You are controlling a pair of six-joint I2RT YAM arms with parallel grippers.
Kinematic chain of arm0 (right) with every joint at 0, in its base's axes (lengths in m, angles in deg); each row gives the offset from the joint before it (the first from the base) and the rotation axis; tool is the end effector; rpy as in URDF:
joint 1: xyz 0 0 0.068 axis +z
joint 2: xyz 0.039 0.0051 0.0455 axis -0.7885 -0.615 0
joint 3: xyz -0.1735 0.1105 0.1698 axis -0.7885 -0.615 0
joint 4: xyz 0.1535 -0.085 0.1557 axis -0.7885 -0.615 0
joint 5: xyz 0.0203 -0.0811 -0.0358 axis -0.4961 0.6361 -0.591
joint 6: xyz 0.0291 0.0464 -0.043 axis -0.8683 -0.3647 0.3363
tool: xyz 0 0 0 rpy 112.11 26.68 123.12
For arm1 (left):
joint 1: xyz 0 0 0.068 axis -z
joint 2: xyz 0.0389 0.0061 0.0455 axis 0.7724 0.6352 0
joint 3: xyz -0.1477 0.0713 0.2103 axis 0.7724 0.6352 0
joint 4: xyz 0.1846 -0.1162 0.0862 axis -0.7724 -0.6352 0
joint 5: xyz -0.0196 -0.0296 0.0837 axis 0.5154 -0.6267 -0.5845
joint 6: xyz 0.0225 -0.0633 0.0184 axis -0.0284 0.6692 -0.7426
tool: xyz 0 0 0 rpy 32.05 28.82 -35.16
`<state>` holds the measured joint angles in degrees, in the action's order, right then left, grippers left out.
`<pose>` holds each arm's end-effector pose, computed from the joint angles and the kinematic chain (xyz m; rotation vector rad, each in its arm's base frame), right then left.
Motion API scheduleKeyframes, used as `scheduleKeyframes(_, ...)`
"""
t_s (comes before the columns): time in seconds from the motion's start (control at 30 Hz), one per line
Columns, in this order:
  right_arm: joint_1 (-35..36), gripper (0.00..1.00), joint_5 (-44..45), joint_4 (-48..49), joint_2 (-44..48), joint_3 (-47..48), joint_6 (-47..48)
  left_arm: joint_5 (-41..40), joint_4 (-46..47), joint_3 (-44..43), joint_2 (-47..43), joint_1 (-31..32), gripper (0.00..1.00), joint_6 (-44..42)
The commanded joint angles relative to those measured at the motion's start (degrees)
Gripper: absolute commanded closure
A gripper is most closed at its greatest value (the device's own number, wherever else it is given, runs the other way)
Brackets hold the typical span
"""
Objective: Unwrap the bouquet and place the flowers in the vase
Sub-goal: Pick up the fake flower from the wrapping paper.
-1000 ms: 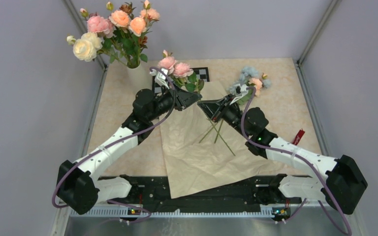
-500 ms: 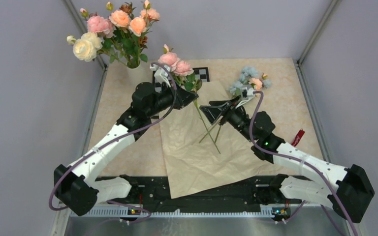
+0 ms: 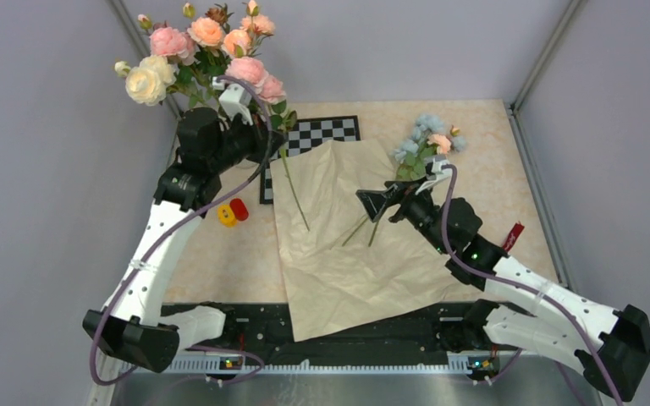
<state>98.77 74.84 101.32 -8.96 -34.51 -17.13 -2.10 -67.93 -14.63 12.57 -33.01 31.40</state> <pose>0.1500 0.1456 0.3226 -0.1235 1.5659 0.9105 0.2304 -0.0949 0.4192 0.2951 1.7997 -0.7617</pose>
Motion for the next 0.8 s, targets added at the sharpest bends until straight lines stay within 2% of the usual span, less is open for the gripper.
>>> scheduleKeyframes(0.0,-2.5,0.02,3.3,-6.4,2.1,1.3,2.6,-1.4,-5.0,-4.7,-0.3,-4.6,1.00,-8.5)
scheduleKeyframes(0.1,-6.6,0.02,0.5,-8.4,2.9,0.8,2.0,-6.4,-4.8,-7.5,-0.2,-6.1,1.00,-12.8)
scheduleKeyframes(0.3,-13.4,0.01,-3.3,-10.0,5.3,-0.5,1.0,-8.4,-3.2,-16.4,3.0,-8.1,1.00,-20.4)
scheduleKeyframes(0.5,-14.0,0.01,-3.0,-10.2,7.5,-2.4,-0.2,-11.5,3.7,-19.7,6.5,-9.1,1.00,-27.1)
scheduleKeyframes(0.77,-14.2,0.01,-0.8,-13.5,12.1,-4.3,-0.4,-6.4,11.2,-23.0,10.3,-13.2,1.00,-32.4)
